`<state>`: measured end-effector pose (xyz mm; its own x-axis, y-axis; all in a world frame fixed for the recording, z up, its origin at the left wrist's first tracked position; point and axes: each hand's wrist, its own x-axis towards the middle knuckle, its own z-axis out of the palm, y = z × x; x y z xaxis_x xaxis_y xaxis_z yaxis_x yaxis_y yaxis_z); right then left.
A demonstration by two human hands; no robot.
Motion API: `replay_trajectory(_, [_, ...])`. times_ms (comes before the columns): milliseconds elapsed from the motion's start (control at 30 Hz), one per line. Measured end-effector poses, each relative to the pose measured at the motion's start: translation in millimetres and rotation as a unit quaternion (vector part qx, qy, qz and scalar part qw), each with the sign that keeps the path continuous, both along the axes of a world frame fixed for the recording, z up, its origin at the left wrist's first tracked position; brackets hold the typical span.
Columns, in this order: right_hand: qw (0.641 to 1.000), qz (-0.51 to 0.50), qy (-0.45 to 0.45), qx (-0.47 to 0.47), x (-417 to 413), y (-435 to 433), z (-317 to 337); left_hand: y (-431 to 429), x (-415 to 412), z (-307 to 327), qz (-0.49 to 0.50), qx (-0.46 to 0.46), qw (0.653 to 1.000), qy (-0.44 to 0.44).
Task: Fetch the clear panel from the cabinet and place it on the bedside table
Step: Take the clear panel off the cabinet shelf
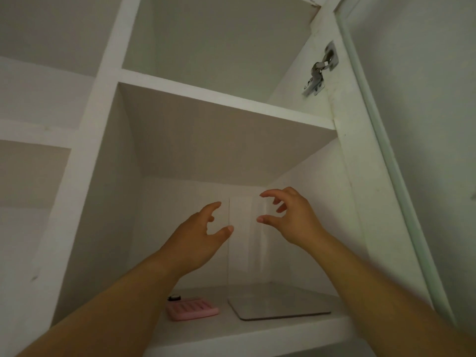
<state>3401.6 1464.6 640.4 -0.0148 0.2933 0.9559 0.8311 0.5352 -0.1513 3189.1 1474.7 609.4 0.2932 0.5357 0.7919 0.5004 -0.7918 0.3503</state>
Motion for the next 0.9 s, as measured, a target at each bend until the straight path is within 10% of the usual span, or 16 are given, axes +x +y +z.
replay_trajectory(400, [0.998,-0.048,-0.041,-0.028,3,-4,-4,4,18,-2,-0.083,-0.143,0.986,-0.007])
replay_trajectory(900, [0.989,-0.108,-0.056,0.078,-28,-111,26,-70,14,15,-0.170,-0.029,0.976,-0.132])
